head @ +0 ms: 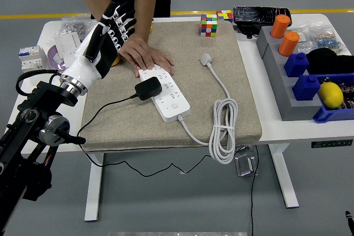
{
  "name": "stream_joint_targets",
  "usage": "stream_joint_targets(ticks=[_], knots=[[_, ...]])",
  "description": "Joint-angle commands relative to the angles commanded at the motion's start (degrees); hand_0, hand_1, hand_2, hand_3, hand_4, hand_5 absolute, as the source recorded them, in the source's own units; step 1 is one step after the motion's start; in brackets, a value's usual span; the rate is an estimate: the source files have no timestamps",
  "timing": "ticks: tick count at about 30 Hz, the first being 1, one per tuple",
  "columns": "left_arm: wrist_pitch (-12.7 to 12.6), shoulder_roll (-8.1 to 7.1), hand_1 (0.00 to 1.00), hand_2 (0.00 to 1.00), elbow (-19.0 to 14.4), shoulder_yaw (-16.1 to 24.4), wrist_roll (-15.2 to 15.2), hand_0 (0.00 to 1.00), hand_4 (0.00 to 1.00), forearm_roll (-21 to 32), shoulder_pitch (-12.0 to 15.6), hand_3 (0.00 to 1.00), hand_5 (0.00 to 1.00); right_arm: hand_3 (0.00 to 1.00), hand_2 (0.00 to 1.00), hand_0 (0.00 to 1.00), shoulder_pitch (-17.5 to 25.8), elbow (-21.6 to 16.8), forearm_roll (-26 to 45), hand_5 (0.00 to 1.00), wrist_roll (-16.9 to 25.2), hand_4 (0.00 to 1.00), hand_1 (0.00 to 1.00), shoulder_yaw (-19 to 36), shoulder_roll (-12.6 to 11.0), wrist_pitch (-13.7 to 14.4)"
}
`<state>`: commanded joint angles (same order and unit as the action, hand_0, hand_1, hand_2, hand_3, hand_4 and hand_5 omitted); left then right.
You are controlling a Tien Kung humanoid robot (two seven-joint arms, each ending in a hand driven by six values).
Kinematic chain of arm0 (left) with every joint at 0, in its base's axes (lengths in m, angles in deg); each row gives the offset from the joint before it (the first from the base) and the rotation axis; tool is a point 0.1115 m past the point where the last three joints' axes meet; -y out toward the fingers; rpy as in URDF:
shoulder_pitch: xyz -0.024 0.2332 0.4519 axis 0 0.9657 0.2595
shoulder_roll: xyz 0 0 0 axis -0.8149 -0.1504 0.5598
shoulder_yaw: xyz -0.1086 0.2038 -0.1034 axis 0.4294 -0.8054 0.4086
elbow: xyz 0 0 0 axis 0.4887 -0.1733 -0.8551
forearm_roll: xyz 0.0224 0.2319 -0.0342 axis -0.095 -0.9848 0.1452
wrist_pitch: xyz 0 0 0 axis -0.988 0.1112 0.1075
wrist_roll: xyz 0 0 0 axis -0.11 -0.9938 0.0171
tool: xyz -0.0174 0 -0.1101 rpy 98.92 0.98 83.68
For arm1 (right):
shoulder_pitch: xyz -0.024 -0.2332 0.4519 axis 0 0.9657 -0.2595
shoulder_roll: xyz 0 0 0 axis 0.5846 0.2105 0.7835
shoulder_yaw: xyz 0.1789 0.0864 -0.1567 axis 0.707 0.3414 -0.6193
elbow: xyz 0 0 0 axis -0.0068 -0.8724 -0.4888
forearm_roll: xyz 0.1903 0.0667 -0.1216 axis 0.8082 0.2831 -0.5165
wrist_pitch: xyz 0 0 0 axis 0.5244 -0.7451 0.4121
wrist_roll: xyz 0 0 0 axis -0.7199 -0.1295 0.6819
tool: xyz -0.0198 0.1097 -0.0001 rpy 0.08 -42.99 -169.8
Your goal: Pick up the plug,place it near the board,insert it into the board,press the button
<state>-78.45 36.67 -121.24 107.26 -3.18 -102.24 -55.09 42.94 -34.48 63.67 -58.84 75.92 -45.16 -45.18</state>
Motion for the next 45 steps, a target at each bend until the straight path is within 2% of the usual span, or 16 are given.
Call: stream_joint_targets(ticks=[1,2,5,6,11,12,17,18,23,24,27,29,30,37,39,45], knots=[[-0.3,-0.07,0.998,0.984,-0.1,0.1,-0.2,0.998,0.998,1.4,-0.2,0.998,0.821,0.848,0.829,0.944,0.0,0.0,-0.1,0.998,0.0,0.998,0.885,0.1,0.0,0.0],[-0.5,-0.18,0.998,0.984,-0.2,0.0,-0.4,0.998,0.998,0.6,-0.3,0.998,0.821,0.848,0.829,0.944,-0.1,0.0,-0.1,0.998,0.0,0.998,0.885,0.1,0.1,0.0],[-1.1,-0.81,0.998,0.984,-0.8,-0.4,-1.1,0.998,0.998,-4.7,-0.8,0.998,0.821,0.848,0.829,0.944,-0.1,0.0,-0.1,0.998,0.0,0.998,0.885,0.2,0.1,0.0],[-1.5,-1.16,0.612,0.528,-1.0,-0.7,-1.1,0.723,0.998,-7.1,-1.0,0.998,0.469,0.847,0.829,0.945,-0.1,0.0,-0.1,0.998,0.0,0.998,0.885,0.2,0.1,0.0],[-1.1,-3.32,0.612,0.528,-1.9,-2.6,-0.7,0.723,0.998,-19.0,-2.1,0.998,0.469,0.847,0.829,0.945,0.0,0.0,-0.1,0.998,0.0,0.998,0.885,0.4,0.1,0.0],[-1.0,-4.27,0.240,0.336,-1.9,-3.7,-0.5,0.311,0.850,-21.6,-2.4,0.998,0.245,0.847,0.829,0.945,0.0,0.0,-0.1,0.998,0.0,0.998,0.886,0.5,0.1,0.0],[-0.2,-8.45,0.240,0.336,-1.7,-9.4,0.2,0.311,0.850,-33.5,-4.1,0.998,0.245,0.847,0.829,0.945,0.1,0.1,0.0,0.998,0.0,0.998,0.886,0.5,0.1,0.0],[-0.2,-9.30,0.106,0.224,-1.6,-10.8,0.4,0.230,0.748,-36.1,-4.5,0.948,0.206,0.847,0.829,0.944,0.1,0.0,0.0,0.998,0.0,0.998,0.886,0.5,0.0,0.0],[1.9,-12.60,0.106,0.224,-0.6,-17.4,1.5,0.230,0.748,-48.0,-6.9,0.948,0.206,0.847,0.829,0.944,0.0,0.0,0.0,0.998,0.0,0.998,0.886,0.3,-0.1,0.0],[2.1,-13.09,0.032,0.160,-0.2,-19.0,1.8,0.168,0.551,-50.6,-7.3,0.871,0.002,0.847,0.829,0.945,0.1,0.0,0.0,0.998,0.0,0.998,0.886,0.2,-0.1,0.0],[2.3,-13.71,0.032,0.160,0.9,-22.6,2.1,0.168,0.551,-57.7,-8.2,0.871,0.002,0.847,0.829,0.945,0.2,0.0,0.0,0.998,0.0,0.998,0.886,0.1,-0.2,0.0],[2.5,-13.70,0.032,0.160,1.5,-24.3,2.0,0.168,0.551,-61.9,-8.5,0.871,0.002,0.847,0.829,0.945,0.3,0.0,0.1,0.998,-0.1,0.998,0.886,0.0,-0.2,0.0],[2.5,-13.58,0.022,0.156,1.7,-24.9,2.1,0.161,0.605,-64.4,-8.6,0.877,0.002,0.847,0.829,0.945,0.3,0.0,0.1,0.998,-0.1,0.998,0.886,0.0,-0.2,0.0],[3.3,-12.52,0.022,0.157,2.9,-28.5,2.0,0.158,0.616,-78.8,-9.2,0.888,0.002,0.847,0.828,0.945,0.4,-0.1,0.3,0.998,-0.1,0.998,0.886,-0.5,-0.1,0.0],[3.6,-12.22,0.022,0.157,3.5,-29.7,2.0,0.158,0.616,-81.0,-9.6,0.888,0.002,0.847,0.828,0.945,0.3,-0.1,0.3,0.998,-0.1,0.998,0.886,-0.6,-0.2,0.0],[4.3,-10.80,0.022,0.157,7.2,-32.8,2.0,0.158,0.615,-81.3,-10.9,0.892,0.002,0.847,0.828,0.945,0.3,-0.1,0.4,0.998,-0.1,0.998,0.886,-0.9,-0.2,0.0]])
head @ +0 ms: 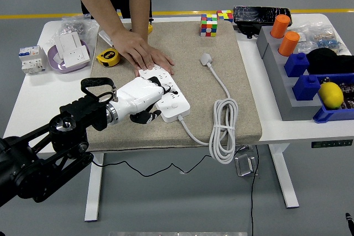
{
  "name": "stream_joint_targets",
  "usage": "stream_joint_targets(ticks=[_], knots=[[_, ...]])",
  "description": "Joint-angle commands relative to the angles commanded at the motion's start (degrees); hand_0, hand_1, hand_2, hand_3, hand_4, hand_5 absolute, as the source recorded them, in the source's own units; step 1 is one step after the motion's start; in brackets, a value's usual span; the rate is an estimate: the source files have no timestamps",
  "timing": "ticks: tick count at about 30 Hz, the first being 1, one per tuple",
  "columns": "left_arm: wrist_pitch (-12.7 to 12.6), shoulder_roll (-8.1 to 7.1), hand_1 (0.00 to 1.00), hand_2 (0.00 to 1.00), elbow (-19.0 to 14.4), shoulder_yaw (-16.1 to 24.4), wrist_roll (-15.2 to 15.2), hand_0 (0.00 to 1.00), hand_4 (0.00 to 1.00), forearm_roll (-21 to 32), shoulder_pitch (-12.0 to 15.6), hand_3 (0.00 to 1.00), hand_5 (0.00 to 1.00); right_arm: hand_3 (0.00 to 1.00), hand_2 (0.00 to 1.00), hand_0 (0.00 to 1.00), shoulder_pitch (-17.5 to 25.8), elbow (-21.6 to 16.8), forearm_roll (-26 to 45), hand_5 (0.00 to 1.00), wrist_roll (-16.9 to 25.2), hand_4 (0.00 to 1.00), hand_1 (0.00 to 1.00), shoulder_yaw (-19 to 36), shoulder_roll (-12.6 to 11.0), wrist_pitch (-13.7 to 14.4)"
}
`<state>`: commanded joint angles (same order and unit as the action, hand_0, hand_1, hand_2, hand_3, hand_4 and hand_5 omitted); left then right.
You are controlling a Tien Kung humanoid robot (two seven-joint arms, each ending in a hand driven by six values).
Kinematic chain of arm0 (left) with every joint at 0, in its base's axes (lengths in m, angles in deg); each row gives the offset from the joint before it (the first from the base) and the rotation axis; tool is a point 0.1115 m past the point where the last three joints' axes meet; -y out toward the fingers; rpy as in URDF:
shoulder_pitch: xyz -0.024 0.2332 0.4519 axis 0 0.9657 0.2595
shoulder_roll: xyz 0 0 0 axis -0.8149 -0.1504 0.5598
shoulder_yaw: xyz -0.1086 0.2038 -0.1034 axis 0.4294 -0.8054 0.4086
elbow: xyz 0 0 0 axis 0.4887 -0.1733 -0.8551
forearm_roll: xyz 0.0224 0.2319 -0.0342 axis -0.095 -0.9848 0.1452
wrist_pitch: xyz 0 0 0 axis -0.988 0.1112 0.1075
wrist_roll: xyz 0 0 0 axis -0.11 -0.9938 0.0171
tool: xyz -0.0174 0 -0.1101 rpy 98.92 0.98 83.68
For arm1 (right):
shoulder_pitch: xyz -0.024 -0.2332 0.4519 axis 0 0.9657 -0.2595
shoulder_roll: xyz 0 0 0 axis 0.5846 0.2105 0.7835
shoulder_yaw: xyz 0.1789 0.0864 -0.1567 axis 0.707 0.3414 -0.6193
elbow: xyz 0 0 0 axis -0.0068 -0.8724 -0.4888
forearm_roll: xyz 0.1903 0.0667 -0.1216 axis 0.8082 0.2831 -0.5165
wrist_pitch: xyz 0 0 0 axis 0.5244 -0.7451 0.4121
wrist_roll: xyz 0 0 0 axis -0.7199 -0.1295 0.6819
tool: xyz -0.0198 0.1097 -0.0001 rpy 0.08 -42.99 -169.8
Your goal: Pick up the plug,place it near the board,insert it into the board,press the button
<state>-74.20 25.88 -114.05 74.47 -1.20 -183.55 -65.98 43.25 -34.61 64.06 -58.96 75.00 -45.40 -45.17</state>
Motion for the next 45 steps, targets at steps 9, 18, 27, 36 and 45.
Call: stream_joint_targets(ticks=[9,18,27,36,45], knots=[[0.5,2.42,0.022,0.158,7.5,-2.4,0.1,0.158,0.618,0.0,-1.8,0.891,0.002,0.847,0.828,0.945,-0.2,0.0,0.0,0.998,0.0,0.998,0.885,-0.1,0.0,0.0],[0.3,3.53,0.021,0.157,10.6,-2.0,0.3,0.156,0.625,0.0,-2.2,0.892,0.002,0.847,0.828,0.944,-0.1,0.0,-0.1,0.998,-0.1,0.998,0.886,-0.1,0.0,0.0],[0.2,4.44,0.020,0.157,11.5,-1.9,0.3,0.155,0.625,0.0,-2.8,0.892,0.002,0.847,0.828,0.944,-0.4,-0.1,-0.2,0.998,-0.1,0.998,0.886,-0.1,-0.1,0.1],[-0.3,4.79,0.019,0.156,11.8,-2.6,0.2,0.153,0.631,0.0,-3.1,0.895,0.002,0.846,0.830,0.944,-0.3,0.0,-0.2,0.998,-0.2,0.998,0.886,0.1,-0.2,0.1],[-0.4,5.03,0.018,0.156,13.4,-3.7,0.4,0.153,0.635,0.0,-3.3,0.895,0.002,0.847,0.830,0.944,-0.4,0.0,-0.3,0.998,-0.1,0.998,0.885,0.2,-0.2,0.1]])
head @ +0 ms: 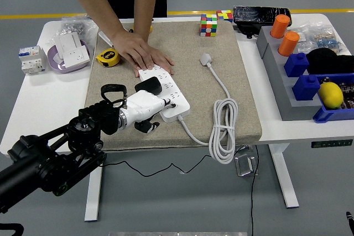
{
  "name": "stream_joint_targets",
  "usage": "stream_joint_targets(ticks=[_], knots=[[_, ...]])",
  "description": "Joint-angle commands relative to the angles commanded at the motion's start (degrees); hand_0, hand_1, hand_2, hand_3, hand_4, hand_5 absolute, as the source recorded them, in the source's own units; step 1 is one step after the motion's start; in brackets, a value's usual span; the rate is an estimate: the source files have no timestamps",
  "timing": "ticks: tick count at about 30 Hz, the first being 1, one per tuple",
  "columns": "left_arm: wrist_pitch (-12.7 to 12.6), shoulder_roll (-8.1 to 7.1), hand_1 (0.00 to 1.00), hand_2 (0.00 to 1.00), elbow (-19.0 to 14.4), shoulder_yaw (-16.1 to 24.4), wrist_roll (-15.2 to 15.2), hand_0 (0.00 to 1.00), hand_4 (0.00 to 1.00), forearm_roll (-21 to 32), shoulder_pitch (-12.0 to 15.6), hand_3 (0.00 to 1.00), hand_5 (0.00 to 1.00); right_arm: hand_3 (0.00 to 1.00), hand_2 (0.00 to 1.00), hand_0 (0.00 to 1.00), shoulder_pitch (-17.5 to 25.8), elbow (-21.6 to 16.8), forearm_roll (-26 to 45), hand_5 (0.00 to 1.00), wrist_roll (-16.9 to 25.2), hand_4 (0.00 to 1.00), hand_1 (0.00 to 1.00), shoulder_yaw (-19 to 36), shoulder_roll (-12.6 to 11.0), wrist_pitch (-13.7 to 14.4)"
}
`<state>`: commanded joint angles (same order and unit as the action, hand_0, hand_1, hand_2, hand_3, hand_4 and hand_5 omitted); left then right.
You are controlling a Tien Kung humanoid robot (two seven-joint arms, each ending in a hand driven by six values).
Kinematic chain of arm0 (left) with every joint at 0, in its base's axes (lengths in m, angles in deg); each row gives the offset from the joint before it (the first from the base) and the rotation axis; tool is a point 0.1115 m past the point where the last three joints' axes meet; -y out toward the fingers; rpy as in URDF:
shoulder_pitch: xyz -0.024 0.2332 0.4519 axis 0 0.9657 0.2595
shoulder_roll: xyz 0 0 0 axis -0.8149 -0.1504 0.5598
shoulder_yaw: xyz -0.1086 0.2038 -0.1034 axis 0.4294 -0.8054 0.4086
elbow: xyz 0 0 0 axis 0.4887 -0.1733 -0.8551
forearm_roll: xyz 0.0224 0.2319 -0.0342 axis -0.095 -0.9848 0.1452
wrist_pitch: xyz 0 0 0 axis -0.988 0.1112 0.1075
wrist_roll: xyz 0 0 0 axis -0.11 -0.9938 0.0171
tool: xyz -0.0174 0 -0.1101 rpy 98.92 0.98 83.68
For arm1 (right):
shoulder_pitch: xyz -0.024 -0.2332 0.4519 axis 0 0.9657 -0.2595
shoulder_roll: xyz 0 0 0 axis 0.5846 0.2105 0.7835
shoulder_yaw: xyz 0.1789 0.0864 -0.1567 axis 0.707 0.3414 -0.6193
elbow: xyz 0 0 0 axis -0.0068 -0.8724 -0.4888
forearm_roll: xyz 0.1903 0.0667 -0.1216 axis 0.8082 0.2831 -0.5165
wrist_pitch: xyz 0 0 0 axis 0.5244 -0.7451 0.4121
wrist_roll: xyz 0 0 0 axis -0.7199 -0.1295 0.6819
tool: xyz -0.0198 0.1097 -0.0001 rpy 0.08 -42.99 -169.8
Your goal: Pick up the plug,place it near the board,insert it into the board,press the button
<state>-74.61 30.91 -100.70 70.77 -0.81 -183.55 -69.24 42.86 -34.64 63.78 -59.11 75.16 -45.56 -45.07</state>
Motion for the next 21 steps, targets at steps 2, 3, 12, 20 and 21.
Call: stream_joint_targets(ticks=[2,3,12,20,21], knots=[[-0.1,0.13,0.019,0.156,0.6,0.0,0.0,0.154,0.630,0.0,0.0,0.895,0.002,0.847,0.830,0.944,0.0,0.0,0.0,0.998,0.0,0.998,0.885,0.0,0.0,0.0],[-0.1,0.18,0.019,0.156,0.7,0.0,0.0,0.154,0.630,0.0,-0.1,0.895,0.002,0.847,0.830,0.944,0.0,0.0,0.0,0.998,0.0,0.998,0.885,-0.1,0.0,0.0],[0.1,-0.03,0.018,0.156,1.3,-0.7,0.1,0.153,0.637,0.0,-0.5,0.892,0.002,0.847,0.829,0.943,-0.1,0.0,0.0,0.998,0.0,0.998,0.885,0.1,0.0,0.0],[0.4,-0.19,0.017,0.155,1.3,-1.5,0.2,0.152,0.641,0.0,-0.7,0.886,0.002,0.848,0.830,0.944,0.0,0.0,0.1,0.998,0.0,0.998,0.885,0.1,0.0,0.1],[0.4,-0.18,0.017,0.155,1.3,-1.4,0.2,0.152,0.641,0.0,-0.7,0.886,0.002,0.848,0.830,0.944,0.0,0.0,0.1,0.998,0.0,0.998,0.885,0.1,0.0,0.1]])
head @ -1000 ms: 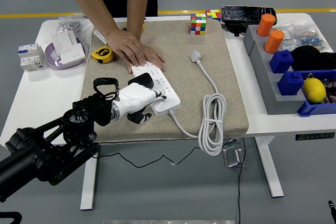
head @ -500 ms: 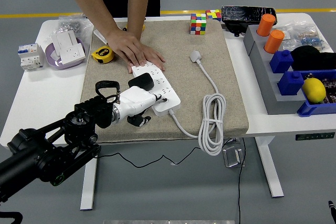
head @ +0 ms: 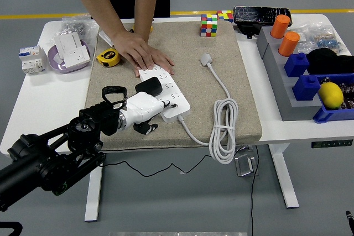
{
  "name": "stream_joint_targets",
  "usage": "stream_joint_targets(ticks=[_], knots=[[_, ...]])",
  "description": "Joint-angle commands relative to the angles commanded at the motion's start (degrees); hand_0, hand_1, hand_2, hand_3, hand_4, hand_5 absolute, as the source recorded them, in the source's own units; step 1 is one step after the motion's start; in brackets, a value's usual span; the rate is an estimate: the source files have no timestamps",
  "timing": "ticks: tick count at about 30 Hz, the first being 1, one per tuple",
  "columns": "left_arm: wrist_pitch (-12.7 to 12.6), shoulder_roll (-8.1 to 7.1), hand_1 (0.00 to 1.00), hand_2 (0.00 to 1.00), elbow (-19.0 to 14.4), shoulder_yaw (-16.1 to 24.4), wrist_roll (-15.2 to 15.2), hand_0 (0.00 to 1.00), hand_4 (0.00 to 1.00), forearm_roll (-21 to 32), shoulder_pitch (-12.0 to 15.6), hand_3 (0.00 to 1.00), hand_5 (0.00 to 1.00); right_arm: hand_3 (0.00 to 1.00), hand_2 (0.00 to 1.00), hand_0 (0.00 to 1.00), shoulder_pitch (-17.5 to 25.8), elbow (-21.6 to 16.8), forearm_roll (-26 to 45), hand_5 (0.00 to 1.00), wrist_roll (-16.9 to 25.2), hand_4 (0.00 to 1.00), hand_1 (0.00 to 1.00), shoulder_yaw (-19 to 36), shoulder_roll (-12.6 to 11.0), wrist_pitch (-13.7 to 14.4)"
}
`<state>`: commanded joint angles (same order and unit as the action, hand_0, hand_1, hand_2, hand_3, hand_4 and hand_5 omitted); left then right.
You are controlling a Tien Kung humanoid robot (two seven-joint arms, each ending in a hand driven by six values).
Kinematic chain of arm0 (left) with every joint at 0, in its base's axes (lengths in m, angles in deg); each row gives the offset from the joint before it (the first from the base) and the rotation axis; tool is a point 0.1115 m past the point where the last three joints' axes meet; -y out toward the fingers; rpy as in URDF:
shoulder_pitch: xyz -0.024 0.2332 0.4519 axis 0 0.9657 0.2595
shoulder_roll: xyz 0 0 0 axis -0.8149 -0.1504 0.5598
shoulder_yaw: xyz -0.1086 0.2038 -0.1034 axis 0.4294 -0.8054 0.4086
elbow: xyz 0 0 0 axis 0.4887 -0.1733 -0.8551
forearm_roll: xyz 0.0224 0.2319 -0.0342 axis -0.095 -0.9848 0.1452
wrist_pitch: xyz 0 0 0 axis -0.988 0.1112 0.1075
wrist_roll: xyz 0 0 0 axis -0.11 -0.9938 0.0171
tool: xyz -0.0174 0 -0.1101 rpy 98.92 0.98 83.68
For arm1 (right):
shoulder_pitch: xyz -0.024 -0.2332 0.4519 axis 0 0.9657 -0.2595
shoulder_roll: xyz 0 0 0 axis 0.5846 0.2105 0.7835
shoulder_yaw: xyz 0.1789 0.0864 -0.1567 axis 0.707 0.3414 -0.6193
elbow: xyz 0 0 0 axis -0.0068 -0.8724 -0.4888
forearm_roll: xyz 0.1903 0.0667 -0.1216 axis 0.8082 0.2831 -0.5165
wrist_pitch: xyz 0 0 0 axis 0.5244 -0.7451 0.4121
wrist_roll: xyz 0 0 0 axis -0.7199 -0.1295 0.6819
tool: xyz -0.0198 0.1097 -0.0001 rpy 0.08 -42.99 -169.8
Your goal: Pick up the plug,place it near the board,insert it into the board,press the button
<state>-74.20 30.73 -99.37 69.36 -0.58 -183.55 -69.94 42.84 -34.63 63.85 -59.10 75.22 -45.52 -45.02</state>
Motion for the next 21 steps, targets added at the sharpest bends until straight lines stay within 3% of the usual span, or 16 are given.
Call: stream_joint_targets(ticks=[13,21], knots=[[1.3,-1.21,0.016,0.154,-3.1,1.9,-0.5,0.152,0.652,0.0,0.8,0.877,0.002,0.847,0.830,0.943,0.2,0.0,-0.1,0.998,0.0,0.998,0.885,0.1,0.0,0.0],[3.4,-2.26,0.017,0.154,-9.9,6.2,-1.6,0.151,0.650,0.0,2.6,0.873,0.002,0.847,0.830,0.943,0.3,0.0,-0.2,0.998,-0.1,0.998,0.885,0.3,0.1,0.0]])
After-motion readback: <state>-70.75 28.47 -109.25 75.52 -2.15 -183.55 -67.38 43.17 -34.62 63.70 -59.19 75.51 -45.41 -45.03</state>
